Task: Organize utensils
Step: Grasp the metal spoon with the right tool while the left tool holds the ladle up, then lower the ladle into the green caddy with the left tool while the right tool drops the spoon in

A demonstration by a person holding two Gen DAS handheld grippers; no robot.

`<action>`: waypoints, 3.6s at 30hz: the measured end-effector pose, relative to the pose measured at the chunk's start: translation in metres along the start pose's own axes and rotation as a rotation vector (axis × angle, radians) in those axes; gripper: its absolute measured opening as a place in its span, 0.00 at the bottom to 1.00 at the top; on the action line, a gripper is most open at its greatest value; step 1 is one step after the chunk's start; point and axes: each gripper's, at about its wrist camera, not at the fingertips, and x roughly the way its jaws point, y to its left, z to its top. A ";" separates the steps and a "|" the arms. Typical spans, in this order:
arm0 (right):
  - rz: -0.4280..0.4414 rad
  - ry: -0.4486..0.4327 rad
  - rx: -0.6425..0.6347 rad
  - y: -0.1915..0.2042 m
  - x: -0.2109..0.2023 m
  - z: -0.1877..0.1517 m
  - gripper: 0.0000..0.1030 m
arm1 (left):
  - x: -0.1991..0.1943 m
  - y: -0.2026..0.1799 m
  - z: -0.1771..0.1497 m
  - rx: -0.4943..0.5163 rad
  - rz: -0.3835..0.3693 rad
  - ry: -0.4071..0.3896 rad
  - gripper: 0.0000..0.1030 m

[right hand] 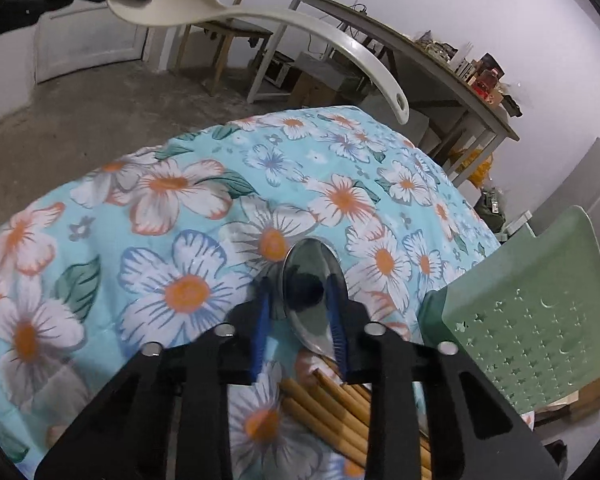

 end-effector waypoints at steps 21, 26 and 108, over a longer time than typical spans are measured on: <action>0.065 -0.204 0.365 -0.097 -0.092 0.008 0.04 | -0.022 -0.050 0.026 0.140 -0.100 -0.106 0.03; 0.116 -0.283 0.509 -0.145 -0.126 -0.005 0.04 | -0.026 -0.074 0.025 0.192 -0.138 -0.122 0.03; 0.341 -0.471 0.879 -0.335 -0.105 -0.116 0.56 | 0.030 -0.186 -0.056 0.594 -0.338 0.124 0.76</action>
